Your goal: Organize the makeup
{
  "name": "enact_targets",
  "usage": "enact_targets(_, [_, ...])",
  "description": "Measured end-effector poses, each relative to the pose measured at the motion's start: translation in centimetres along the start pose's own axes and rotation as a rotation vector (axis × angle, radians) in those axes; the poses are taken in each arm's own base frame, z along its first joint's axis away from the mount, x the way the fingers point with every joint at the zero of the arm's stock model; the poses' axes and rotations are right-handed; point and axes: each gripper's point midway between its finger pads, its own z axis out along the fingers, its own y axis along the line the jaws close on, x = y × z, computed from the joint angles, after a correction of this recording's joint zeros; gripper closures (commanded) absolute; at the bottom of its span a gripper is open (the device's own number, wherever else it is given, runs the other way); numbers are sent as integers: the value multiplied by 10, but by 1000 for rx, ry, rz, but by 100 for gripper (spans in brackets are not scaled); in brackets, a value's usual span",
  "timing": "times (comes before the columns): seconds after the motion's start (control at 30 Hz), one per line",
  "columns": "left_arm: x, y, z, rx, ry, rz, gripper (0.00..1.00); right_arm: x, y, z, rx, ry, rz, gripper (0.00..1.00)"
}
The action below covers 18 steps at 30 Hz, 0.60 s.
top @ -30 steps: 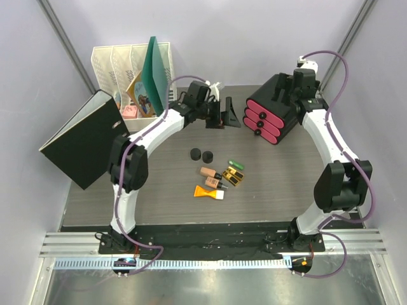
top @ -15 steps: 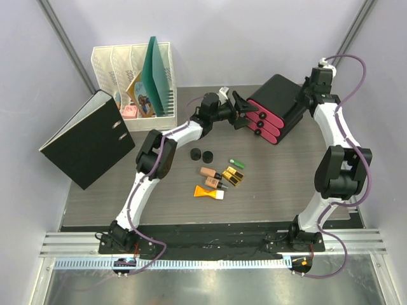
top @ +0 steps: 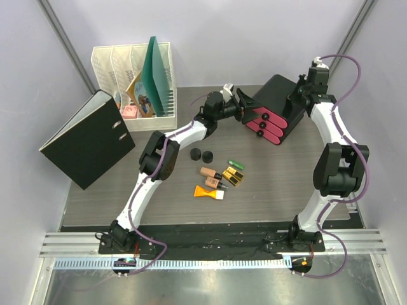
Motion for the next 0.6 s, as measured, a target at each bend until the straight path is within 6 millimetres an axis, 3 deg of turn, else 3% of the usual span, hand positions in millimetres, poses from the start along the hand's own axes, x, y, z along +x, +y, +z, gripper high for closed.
enact_targets(0.17, [1,3,0,-10,2,18,29,1,2,0,-14,4,1,99])
enact_targets(0.33, [3,25,-1,-66,-1,39,29,2,5,1,-32,8,3,99])
enact_targets(0.47, [4,43,-2,-118,-7,29,36,2,7,2,-44,9,4,99])
enact_targets(0.6, [5,34,1,-101,-7,40,39,3,8,3,-52,10,5,99])
